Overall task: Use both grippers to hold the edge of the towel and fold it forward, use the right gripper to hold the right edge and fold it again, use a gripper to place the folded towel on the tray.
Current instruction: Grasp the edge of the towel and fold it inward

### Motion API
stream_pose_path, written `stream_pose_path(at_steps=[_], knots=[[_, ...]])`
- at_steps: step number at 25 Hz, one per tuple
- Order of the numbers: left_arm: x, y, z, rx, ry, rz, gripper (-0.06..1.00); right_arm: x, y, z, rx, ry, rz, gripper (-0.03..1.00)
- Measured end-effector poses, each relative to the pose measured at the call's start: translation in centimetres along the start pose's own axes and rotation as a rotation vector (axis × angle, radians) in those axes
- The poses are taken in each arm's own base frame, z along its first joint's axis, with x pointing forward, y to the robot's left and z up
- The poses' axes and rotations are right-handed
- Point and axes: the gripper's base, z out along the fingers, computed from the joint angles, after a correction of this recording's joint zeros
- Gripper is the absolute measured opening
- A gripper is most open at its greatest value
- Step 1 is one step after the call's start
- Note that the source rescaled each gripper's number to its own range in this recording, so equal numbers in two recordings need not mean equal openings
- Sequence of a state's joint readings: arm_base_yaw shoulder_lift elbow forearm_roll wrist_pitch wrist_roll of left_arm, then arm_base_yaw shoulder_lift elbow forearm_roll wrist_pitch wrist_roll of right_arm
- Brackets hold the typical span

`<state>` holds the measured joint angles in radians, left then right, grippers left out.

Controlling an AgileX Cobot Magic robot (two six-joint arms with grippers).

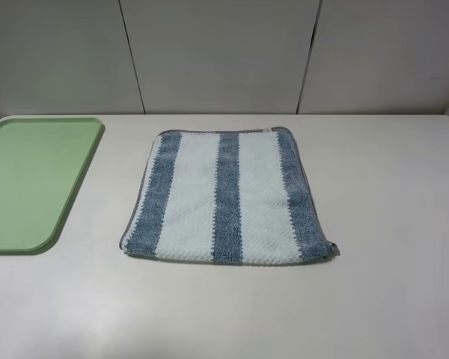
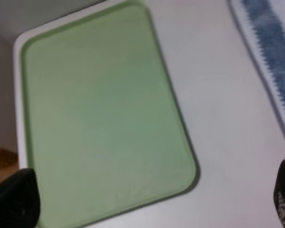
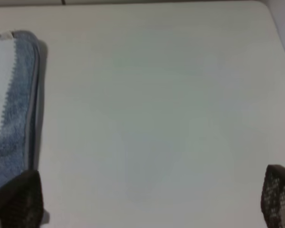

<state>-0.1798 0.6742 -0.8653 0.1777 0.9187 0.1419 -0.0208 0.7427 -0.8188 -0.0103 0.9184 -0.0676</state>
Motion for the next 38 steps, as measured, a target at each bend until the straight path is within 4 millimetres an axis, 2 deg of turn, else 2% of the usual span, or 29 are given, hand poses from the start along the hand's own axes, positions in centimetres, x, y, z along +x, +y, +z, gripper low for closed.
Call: stream_pose_path(at_steps=[3, 7, 12, 17, 23, 30, 38], knots=[[-1.3, -1.3, 1.7, 0.069, 0.036, 0.123, 0.99, -1.5, 0.9, 1.5, -0.042, 0.031, -0.088, 1.0], [-2.4, -4.1, 3.8, 0.176, 0.093, 0.29, 0.99, -2.7, 2.6, 4.0, -0.086, 0.106, -0.209, 1.0], [-2.9, -7.2, 5.6, 0.27, 0.152, 0.432, 0.99, -2.8, 5.1, 7.4, -0.163, 0.199, -0.338, 1.0], [-2.9, -9.5, 5.8, 0.366, 0.155, 0.556, 0.99, -2.3, 7.9, 10.2, -0.261, 0.273, -0.452, 1.0], [-2.5, -11.8, 4.5, 0.436, 0.098, 0.707, 0.99, -1.6, 10.6, 10.6, -0.345, 0.293, -0.576, 1.0], [-1.9, -12.9, 3.9, 0.472, 0.077, 0.809, 0.99, -1.1, 11.8, 10.6, -0.383, 0.305, -0.679, 1.0], [2.8, -13.8, 6.7, 0.535, 0.179, 0.964, 0.99, -0.6, 12.3, 12.1, -0.42, 0.339, -0.822, 1.0]])
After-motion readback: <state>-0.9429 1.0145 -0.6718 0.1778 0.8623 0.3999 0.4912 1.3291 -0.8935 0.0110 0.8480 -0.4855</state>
